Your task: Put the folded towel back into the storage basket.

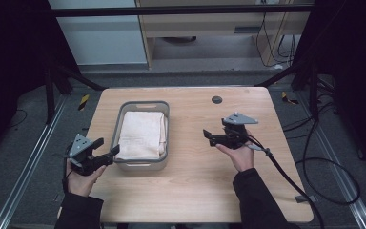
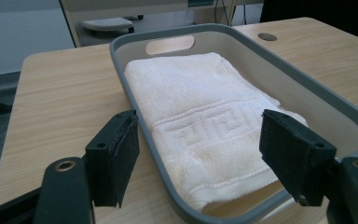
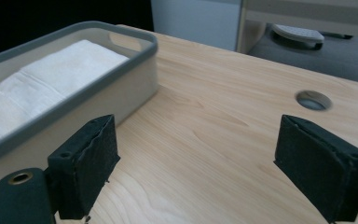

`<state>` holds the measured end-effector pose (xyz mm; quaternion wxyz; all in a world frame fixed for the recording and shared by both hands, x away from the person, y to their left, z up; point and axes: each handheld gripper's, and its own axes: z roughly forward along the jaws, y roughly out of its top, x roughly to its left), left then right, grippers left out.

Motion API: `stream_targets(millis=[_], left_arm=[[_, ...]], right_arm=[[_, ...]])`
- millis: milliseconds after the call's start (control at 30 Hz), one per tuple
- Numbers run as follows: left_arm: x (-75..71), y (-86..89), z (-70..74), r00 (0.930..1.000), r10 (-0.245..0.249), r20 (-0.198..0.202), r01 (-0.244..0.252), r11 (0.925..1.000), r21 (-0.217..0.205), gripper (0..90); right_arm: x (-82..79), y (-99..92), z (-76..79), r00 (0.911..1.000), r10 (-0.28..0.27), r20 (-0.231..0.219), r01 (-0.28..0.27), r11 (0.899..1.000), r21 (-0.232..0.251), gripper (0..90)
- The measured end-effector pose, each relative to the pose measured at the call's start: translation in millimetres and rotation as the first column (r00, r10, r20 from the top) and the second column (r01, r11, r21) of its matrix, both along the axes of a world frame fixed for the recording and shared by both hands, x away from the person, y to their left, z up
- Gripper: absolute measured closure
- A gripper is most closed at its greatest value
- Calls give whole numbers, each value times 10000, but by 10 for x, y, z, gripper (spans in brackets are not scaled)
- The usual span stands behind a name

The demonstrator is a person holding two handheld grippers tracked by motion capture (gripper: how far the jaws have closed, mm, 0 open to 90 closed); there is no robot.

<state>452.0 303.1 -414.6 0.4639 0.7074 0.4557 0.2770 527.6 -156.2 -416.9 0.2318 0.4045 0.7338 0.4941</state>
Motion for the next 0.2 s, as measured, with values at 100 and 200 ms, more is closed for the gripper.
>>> stream_targets(millis=[100, 200], left_arm=[[-52, 50, -42, 9999, 62, 82, -62, 10000, -5, 250], [-105, 105, -90, 10000, 26, 80, -26, 10000, 6, 228]], right_arm=[[-89, -191, -63, 9997, -246, -43, 246, 9997, -2, 126], [-198, -395, -146, 9986, -510, -153, 510, 9987, 6, 124]])
